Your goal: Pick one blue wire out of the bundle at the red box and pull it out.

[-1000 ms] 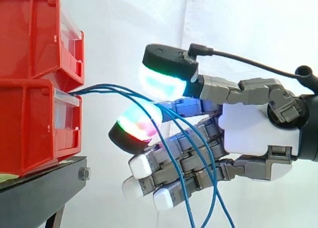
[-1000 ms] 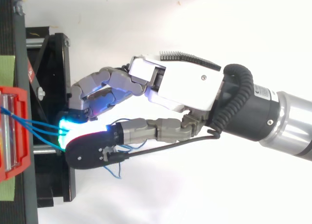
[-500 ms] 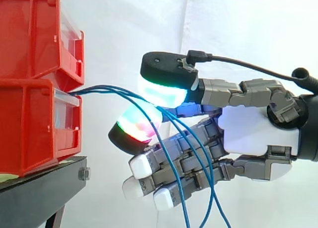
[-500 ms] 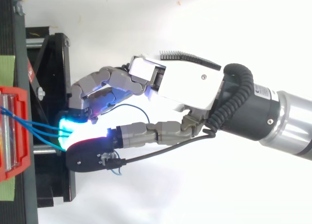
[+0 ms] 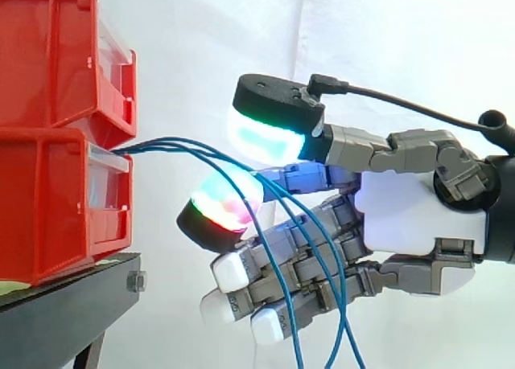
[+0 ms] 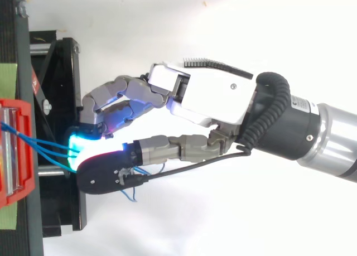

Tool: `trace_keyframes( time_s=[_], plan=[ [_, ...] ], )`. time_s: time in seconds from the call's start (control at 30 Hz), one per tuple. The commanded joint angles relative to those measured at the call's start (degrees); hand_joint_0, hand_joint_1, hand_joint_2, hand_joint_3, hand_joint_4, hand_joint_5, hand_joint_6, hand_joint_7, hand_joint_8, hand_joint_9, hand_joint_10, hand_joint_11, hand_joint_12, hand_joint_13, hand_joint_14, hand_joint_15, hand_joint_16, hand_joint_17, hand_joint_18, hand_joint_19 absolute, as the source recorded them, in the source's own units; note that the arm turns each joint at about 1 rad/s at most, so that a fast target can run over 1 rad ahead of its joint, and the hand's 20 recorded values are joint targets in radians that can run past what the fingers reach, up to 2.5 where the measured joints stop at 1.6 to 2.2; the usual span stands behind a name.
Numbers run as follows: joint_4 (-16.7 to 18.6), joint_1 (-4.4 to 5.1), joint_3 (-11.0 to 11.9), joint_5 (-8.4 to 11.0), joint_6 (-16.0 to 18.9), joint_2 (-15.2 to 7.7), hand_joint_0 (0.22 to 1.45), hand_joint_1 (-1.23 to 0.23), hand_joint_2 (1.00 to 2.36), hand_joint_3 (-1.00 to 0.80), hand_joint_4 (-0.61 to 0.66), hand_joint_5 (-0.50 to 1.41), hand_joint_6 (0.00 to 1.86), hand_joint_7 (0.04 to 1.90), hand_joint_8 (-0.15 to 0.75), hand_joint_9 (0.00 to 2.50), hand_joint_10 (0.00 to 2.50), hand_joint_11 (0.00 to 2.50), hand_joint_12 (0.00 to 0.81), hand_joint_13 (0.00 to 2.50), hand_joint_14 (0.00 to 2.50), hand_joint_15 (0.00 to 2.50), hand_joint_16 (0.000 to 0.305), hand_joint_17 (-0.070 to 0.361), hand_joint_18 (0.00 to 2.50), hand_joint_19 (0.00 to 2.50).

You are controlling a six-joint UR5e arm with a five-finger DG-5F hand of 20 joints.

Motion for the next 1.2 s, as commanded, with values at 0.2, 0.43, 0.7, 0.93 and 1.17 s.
trace_keyframes(
  time_s=[0.2,0.43,0.7,0.93,1.17],
  plan=[
    [-0.42,0.09,0.01,0.05,1.2,-0.06,0.58,-0.7,1.01,-0.29,0.23,-0.2,0.93,0.97,0.373,0.84,0.02,0.62,0.447,0.71,0.02,0.37,0.06,0.134,0.69,0.47],
    [-0.42,0.09,0.01,0.05,1.29,0.03,0.61,-0.69,1.02,-0.18,0.13,-0.2,0.95,1.01,0.371,0.84,0.02,0.63,0.44,0.71,0.02,0.38,0.059,0.134,0.7,0.47],
    [-0.59,0.26,0.36,0.05,1.38,0.03,0.68,-0.82,1.01,-0.29,0.15,-0.23,0.95,0.92,0.347,0.76,0.02,0.62,0.437,0.69,0.01,0.35,0.059,0.132,0.7,0.42],
    [-0.68,0.26,0.36,-0.03,1.47,0.03,0.75,-0.82,1.0,-0.48,0.2,-0.23,0.95,0.87,0.335,0.73,0.01,0.6,0.431,0.7,0.01,0.33,0.058,0.131,0.73,0.37],
    [-0.86,0.26,0.62,-0.03,1.91,0.03,0.59,-0.75,1.0,-0.5,0.23,-0.22,0.94,0.89,0.351,0.76,0.01,0.62,0.44,0.7,0.01,0.36,0.059,0.133,0.72,0.42]
  ],
)
